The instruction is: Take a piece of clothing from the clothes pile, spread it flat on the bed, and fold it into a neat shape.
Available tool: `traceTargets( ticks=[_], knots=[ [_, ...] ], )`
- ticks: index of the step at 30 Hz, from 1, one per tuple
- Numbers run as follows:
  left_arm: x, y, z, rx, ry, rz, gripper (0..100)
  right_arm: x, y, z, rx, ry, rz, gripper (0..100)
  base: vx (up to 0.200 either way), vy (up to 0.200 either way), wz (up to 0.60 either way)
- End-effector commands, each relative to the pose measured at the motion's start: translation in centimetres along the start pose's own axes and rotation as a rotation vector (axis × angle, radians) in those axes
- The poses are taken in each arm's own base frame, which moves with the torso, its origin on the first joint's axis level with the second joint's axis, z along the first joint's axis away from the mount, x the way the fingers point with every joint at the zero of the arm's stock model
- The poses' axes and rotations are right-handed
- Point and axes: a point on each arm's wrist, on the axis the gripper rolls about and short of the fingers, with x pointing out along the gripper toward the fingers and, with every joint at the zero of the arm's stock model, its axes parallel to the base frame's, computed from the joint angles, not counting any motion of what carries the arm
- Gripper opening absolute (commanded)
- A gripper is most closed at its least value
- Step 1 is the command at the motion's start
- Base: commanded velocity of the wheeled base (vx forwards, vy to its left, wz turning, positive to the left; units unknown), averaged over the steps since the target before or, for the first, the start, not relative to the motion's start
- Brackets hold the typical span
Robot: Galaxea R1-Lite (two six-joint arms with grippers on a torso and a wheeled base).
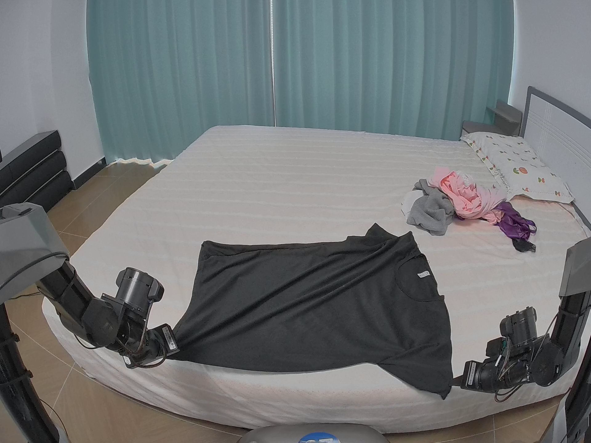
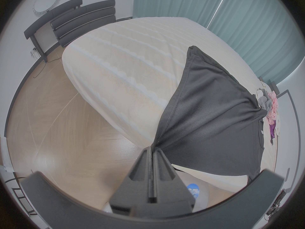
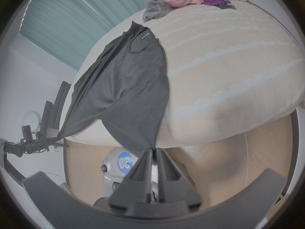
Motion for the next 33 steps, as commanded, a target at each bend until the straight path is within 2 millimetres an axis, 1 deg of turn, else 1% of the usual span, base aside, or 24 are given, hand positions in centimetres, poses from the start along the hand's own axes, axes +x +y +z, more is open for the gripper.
traceTargets(
  ticks=[1,3,7,8,9,11,12,13,16,17,19,22,25,29,30,33],
  knots=[
    [0.1,-0.1,-0.4,0.009,0.009,0.001,0,1.1,-0.1,0.4,0.001,0.013,-0.005,100,0.000,0.000,0.00],
    [0.1,-0.2,-0.5,0.014,0.011,0.000,0,1.4,0.1,0.9,0.000,-0.001,0.004,100,0.000,0.000,0.00],
    [0.1,-0.2,-0.6,0.016,0.011,-0.002,0,1.7,0.6,2.7,0.006,-0.076,0.030,100,0.000,0.000,0.00],
    [0.1,-0.2,-0.6,0.016,0.011,-0.002,0,1.7,0.6,2.7,0.006,-0.076,0.030,100,0.000,0.000,0.00],
    [0.0,-0.2,-0.6,0.016,0.009,-0.003,0,2.2,0.9,4.0,0.013,-0.125,0.032,100,0.000,0.000,0.00],
    [0.0,-0.2,-0.6,0.016,0.009,-0.003,0,2.3,0.9,4.3,0.017,-0.136,0.030,100,0.000,0.000,0.00],
    [0.0,-0.2,-0.5,0.015,0.009,-0.003,0,2.8,1.2,5.9,0.061,-0.193,0.021,100,0.000,0.000,0.00],
    [0.0,-0.2,-0.5,0.015,0.009,-0.003,0,3.1,1.3,6.4,0.074,-0.205,0.023,100,0.000,0.000,0.00],
    [0.0,-0.1,-0.7,0.015,0.013,0.000,0,4.4,1.4,7.1,0.081,-0.209,0.018,100,0.000,0.000,0.00],
    [0.0,0.0,-0.7,0.015,0.014,0.001,0,4.5,1.3,7.0,0.081,-0.206,0.016,100,0.000,0.000,0.00],
    [-0.1,0.0,-0.7,0.015,0.011,-0.001,0,5.5,1.3,7.7,0.084,-0.218,0.008,100,0.000,0.000,0.00],
    [-0.1,0.0,-0.7,0.015,0.013,0.000,0,6.2,1.1,8.2,0.091,-0.232,-0.001,100,0.000,0.000,0.00],
    [0.0,0.0,-0.7,0.015,0.014,0.001,0,6.8,0.9,8.3,0.094,-0.233,-0.023,100,0.000,0.000,0.00],
    [0.1,0.0,-0.8,0.016,0.016,0.003,0,7.0,0.8,8.4,0.097,-0.245,-0.046,100,0.000,0.000,0.00],
    [0.1,0.0,-0.8,0.017,0.016,0.003,0,6.8,0.9,8.1,0.095,-0.248,-0.070,0,0.000,0.000,0.00],
    [0.1,0.0,-0.8,0.017,0.018,0.004,0,6.3,1.0,7.7,0.091,-0.250,-0.083,0,0.000,0.000,0.00]
  ],
)
